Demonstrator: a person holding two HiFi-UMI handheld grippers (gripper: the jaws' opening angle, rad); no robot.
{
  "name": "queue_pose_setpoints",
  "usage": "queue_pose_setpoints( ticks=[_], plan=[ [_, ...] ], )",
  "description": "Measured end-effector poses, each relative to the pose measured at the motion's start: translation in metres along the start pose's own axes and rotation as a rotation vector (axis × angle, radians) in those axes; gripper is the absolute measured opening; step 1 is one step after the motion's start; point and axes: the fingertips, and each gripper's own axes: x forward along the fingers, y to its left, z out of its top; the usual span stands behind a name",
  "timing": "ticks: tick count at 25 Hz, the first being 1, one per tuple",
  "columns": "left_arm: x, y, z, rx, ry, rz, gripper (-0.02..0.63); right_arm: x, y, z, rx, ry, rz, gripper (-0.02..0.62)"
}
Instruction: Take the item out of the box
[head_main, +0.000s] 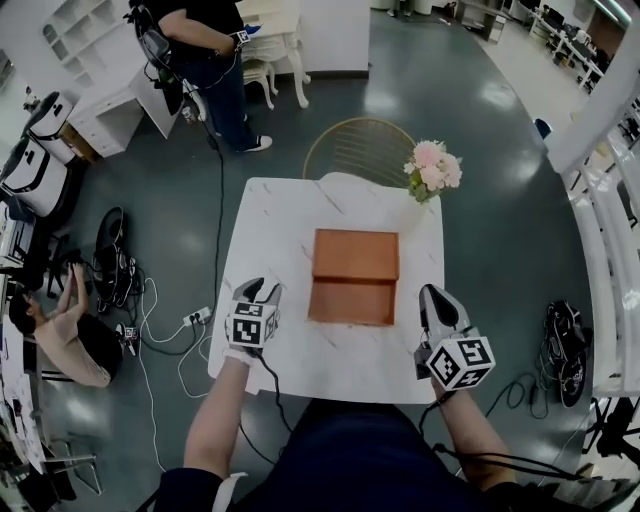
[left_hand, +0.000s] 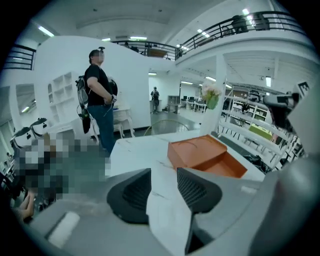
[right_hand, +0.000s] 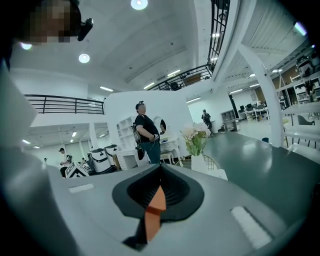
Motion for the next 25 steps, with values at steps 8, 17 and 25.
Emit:
queue_pose_setpoints(
  ticks=[8, 17, 25],
  plan=[
    [-0.065, -0.022, 0.113, 0.04, -0.301, 0.014, 0.17, 0.008, 0.009, 0.033, -0.064, -0.061, 0.037, 0.003],
    [-0.127, -0.064, 0.194, 0.089, -0.602, 0.042, 0.002, 0.01, 0.005, 0.077, -0.193, -0.14, 0.039, 0.003],
    [-0.131, -0.077, 0.207, 0.084, -0.646, 0.036, 0.002, 0.009, 0.008, 0.093, -0.234, -0.186, 0.038, 0.002]
  ],
)
